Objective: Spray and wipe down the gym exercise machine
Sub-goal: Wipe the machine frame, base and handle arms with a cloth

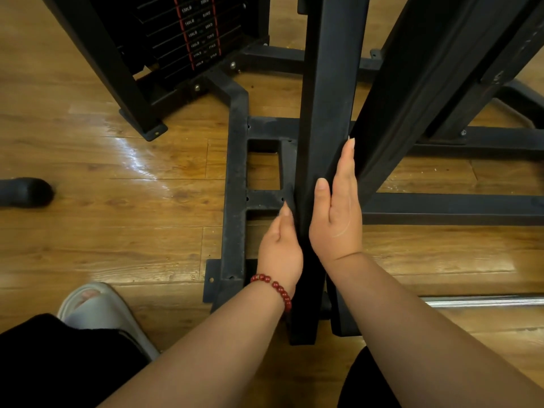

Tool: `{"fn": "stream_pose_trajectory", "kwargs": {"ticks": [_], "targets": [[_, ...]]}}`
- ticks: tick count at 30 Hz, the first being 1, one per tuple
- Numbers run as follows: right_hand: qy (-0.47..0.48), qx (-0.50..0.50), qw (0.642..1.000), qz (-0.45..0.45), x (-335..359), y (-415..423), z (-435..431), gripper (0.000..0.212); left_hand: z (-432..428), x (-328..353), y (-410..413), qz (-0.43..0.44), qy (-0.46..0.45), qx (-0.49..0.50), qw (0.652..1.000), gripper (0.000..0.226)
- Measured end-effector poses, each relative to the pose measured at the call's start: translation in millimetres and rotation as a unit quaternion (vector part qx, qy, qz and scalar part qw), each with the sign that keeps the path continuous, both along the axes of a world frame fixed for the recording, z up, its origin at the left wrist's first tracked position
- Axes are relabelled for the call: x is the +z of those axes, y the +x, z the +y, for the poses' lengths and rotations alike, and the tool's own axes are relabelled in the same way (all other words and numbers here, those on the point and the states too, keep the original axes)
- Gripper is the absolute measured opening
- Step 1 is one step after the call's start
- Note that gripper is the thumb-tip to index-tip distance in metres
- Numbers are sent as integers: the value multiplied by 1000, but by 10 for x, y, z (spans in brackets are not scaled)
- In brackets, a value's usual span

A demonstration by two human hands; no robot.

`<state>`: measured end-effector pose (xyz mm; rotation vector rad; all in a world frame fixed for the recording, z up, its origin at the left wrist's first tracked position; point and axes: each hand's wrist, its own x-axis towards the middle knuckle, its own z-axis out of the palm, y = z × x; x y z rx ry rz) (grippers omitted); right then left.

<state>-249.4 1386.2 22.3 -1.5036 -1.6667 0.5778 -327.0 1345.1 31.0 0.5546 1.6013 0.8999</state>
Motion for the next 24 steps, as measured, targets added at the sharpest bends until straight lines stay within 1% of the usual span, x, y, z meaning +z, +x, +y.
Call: {"fn": "stream_pose_trajectory", "kwargs": {"ticks": [2,7,9,10,12,14,16,17,20,22,24], "targets": [[-5,0,1000,-3,13,-2,6,58,-13,17,26,-11,-8,14,1000,46],[-43,12,999,6,53,56,-57,65,-45,189,59,-8,83,19,996,45],[-81,10,997,14,15,105,-197,71,-54,166,42,4,95,5,995,44],[-112,6,993,23,-14,124,-286,73,-69,127,37,8,90,-1,996,44],[-174,8,983,55,-76,159,-455,74,-131,23,37,-3,44,7,999,46],[-197,30,977,76,-134,204,-571,73,-235,-42,55,-19,-17,22,999,47],[-204,50,974,84,-172,263,-616,72,-294,-43,89,-27,-40,26,999,46],[-206,55,973,87,-200,292,-622,73,-300,-25,94,-29,-36,30,998,43],[-199,65,973,98,-277,343,-609,71,-238,68,100,-20,10,37,999,24],[-194,78,972,106,-311,362,-592,71,-205,64,100,-11,40,32,999,21],[-198,84,970,110,-330,379,-591,73,-253,-36,86,7,39,19,999,20]]}}
